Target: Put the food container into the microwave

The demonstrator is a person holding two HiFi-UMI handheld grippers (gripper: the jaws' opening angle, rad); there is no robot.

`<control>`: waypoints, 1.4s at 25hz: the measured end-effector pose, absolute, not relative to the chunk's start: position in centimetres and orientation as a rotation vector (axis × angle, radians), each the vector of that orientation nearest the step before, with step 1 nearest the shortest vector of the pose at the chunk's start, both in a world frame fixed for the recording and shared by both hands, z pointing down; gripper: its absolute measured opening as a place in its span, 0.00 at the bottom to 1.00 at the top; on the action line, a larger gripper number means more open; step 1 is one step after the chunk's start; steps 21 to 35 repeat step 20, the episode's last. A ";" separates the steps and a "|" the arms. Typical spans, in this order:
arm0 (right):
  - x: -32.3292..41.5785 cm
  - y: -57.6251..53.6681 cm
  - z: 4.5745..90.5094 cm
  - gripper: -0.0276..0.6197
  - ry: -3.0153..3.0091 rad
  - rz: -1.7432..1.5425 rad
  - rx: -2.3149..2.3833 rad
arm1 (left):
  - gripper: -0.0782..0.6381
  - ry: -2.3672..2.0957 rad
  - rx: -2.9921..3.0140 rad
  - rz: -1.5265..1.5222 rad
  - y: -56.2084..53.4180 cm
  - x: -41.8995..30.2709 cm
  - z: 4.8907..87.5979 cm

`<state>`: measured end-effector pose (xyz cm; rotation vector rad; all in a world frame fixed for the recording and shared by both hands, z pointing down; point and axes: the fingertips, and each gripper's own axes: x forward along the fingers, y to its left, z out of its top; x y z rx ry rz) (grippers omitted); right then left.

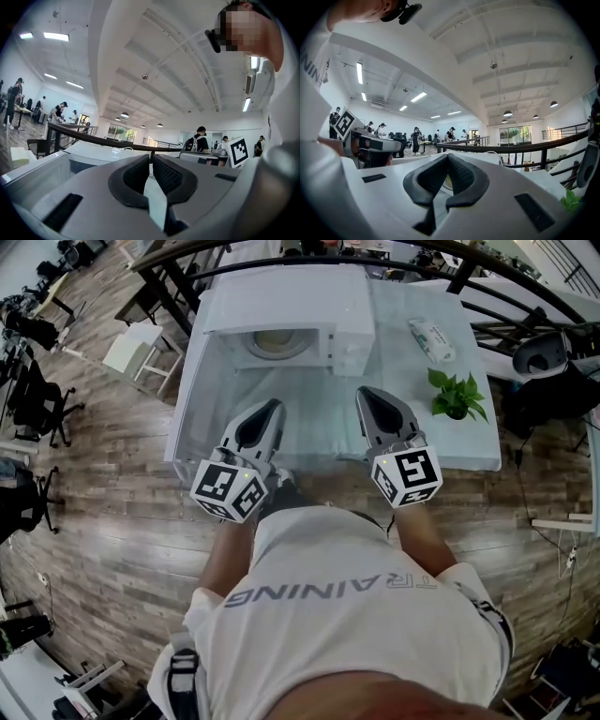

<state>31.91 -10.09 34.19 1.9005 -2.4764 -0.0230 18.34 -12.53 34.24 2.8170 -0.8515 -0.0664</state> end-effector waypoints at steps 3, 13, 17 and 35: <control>31.5 -10.1 34.7 0.08 -2.472 -0.011 1.893 | 0.18 -0.859 2.807 -0.068 -12.2 17.7 34.5; 28.9 -11.2 36.5 0.08 -2.482 0.016 1.817 | 0.18 -0.900 2.771 -0.053 -11.9 15.5 35.3; 28.1 -12.0 37.2 0.08 -2.487 0.033 1.783 | 0.18 -0.908 2.769 -0.055 -12.0 15.1 35.1; 27.3 -12.6 37.4 0.08 -2.491 0.029 1.769 | 0.18 -0.908 2.775 -0.046 -12.0 14.7 35.1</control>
